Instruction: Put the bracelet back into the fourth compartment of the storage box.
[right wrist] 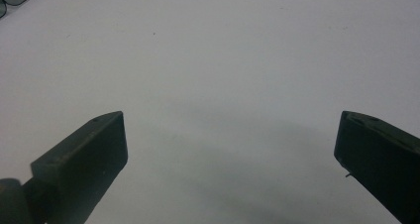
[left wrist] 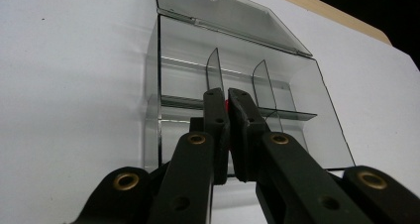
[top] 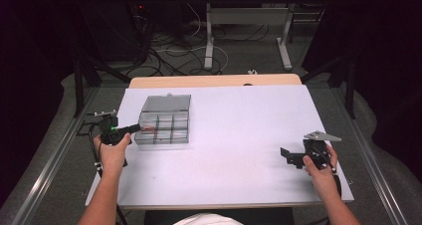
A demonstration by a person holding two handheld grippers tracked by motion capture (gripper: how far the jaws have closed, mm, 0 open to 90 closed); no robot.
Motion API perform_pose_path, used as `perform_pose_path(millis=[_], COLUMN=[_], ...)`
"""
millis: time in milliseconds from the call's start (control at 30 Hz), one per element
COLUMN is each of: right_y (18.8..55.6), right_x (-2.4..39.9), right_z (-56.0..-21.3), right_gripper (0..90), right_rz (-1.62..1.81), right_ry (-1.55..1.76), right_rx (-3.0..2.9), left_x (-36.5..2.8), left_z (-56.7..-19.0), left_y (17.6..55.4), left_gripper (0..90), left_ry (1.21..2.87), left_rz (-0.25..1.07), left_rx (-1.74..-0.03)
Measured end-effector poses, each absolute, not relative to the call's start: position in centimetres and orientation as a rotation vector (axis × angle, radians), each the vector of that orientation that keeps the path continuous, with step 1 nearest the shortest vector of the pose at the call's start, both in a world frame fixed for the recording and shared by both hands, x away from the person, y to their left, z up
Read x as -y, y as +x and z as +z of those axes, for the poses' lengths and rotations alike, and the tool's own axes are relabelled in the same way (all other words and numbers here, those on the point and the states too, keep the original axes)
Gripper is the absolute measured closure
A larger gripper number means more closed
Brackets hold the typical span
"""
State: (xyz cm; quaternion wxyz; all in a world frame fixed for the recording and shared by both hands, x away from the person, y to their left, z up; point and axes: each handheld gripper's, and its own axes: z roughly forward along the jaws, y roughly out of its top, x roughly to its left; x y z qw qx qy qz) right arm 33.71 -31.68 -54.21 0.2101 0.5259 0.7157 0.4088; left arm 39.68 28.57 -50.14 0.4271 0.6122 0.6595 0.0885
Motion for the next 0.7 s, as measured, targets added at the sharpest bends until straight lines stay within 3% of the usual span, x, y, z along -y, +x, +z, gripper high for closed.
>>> perform_pose_path(millis=[700], right_y=[33.71], right_x=[31.69], right_z=[-54.19], right_gripper=[0.0], right_rz=[1.137], right_ry=[1.46], right_rx=[-1.991], left_x=[-28.86], left_z=[-50.75], left_y=[40.21], left_gripper=[87.3], left_ry=[1.624], left_rz=[0.25], left_rx=[-1.683])
